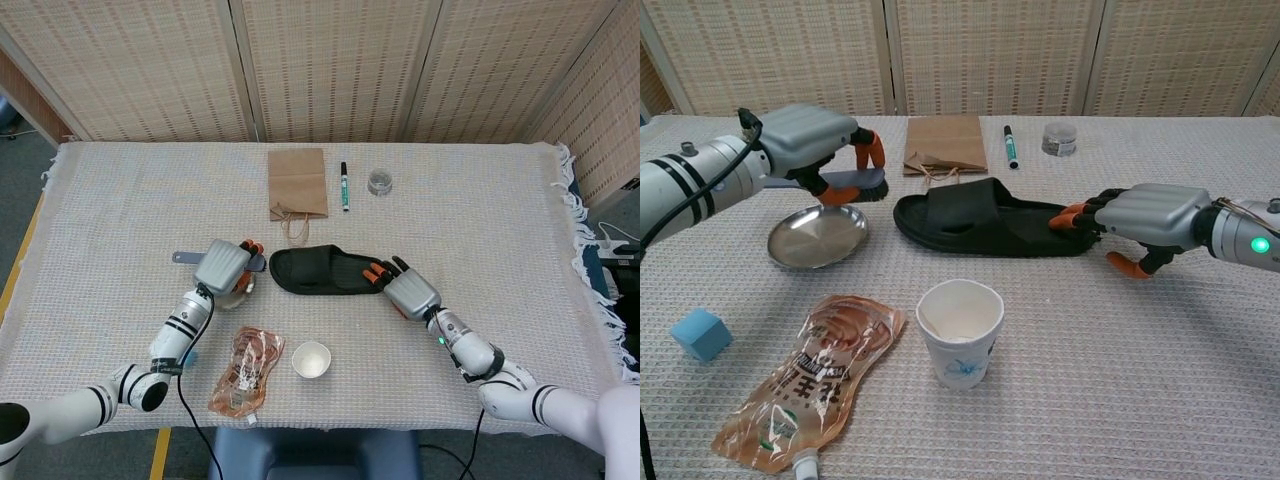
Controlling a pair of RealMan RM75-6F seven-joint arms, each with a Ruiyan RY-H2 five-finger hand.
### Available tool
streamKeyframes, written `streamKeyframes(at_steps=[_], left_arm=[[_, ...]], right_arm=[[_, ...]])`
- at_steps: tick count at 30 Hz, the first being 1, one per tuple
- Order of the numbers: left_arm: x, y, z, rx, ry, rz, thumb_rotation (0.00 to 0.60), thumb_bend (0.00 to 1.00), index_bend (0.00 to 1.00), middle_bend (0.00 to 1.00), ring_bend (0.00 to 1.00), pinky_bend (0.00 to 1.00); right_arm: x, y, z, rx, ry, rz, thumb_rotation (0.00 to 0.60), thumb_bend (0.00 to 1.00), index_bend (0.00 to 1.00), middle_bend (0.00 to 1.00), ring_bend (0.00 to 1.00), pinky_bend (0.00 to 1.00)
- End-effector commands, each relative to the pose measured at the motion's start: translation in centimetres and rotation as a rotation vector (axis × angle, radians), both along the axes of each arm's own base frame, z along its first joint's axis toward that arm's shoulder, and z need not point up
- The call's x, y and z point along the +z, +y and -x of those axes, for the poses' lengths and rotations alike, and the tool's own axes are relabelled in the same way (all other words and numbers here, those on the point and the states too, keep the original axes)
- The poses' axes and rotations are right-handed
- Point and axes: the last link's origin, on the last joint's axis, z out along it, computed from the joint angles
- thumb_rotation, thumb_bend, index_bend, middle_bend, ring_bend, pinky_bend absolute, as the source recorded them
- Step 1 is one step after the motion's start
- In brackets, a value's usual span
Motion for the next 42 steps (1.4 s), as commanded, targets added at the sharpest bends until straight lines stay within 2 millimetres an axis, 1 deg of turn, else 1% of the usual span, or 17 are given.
streamKeyframes(at_steps=[1, 7, 11, 19, 28, 32, 34, 38, 42], left_arm=[[-0.8, 0.0, -0.8, -0.007, 0.001, 0.009, 0.600, 0.43, 0.52, 0.63, 0.90, 1.00], [-3.0, 0.0, -2.9, -0.035, -0.011, 0.036, 0.600, 0.43, 0.52, 0.63, 0.90, 1.00], [-3.8, 0.2, -4.1, -0.061, -0.015, 0.035, 0.600, 0.43, 0.51, 0.62, 0.90, 1.00], [-4.8, 0.7, -5.5, -0.091, -0.010, 0.040, 0.600, 0.43, 0.50, 0.62, 0.90, 1.00], [-6.0, 0.4, -7.6, -0.136, -0.009, 0.049, 0.600, 0.43, 0.49, 0.60, 0.90, 1.00], [-6.0, 0.7, -7.4, -0.131, -0.004, 0.040, 0.600, 0.43, 0.49, 0.60, 0.90, 1.00], [-5.9, 1.0, -6.7, -0.118, 0.010, 0.032, 0.600, 0.43, 0.49, 0.60, 0.90, 1.00], [-5.8, 1.7, -4.8, -0.068, 0.039, 0.029, 0.600, 0.43, 0.49, 0.60, 0.90, 1.00], [-5.3, 2.5, -3.8, -0.046, 0.058, 0.007, 0.600, 0.43, 0.49, 0.60, 0.90, 1.00]], right_arm=[[-0.1, -0.1, 0.0, 0.001, 0.007, -0.004, 0.600, 0.61, 0.00, 0.00, 0.00, 0.00], [-0.7, -0.2, 0.3, 0.005, 0.038, -0.017, 0.600, 0.61, 0.00, 0.00, 0.00, 0.00], [-0.9, -0.2, 0.2, 0.019, 0.047, -0.021, 0.600, 0.61, 0.00, 0.00, 0.00, 0.00], [-0.9, -0.5, 0.1, 0.024, 0.055, -0.018, 0.600, 0.61, 0.00, 0.00, 0.00, 0.00], [-1.5, -0.6, 0.3, 0.021, 0.073, -0.026, 0.600, 0.61, 0.00, 0.00, 0.00, 0.00], [-1.5, -0.6, 0.4, 0.025, 0.074, -0.023, 0.600, 0.61, 0.00, 0.00, 0.00, 0.00], [-1.3, -0.7, 0.4, 0.025, 0.073, -0.021, 0.600, 0.61, 0.00, 0.00, 0.00, 0.00], [-1.0, -0.7, 0.6, 0.021, 0.076, -0.018, 0.600, 0.61, 0.00, 0.00, 0.00, 0.00], [-0.9, -0.6, 0.9, 0.018, 0.086, -0.024, 0.600, 0.61, 0.00, 0.00, 0.00, 0.00]])
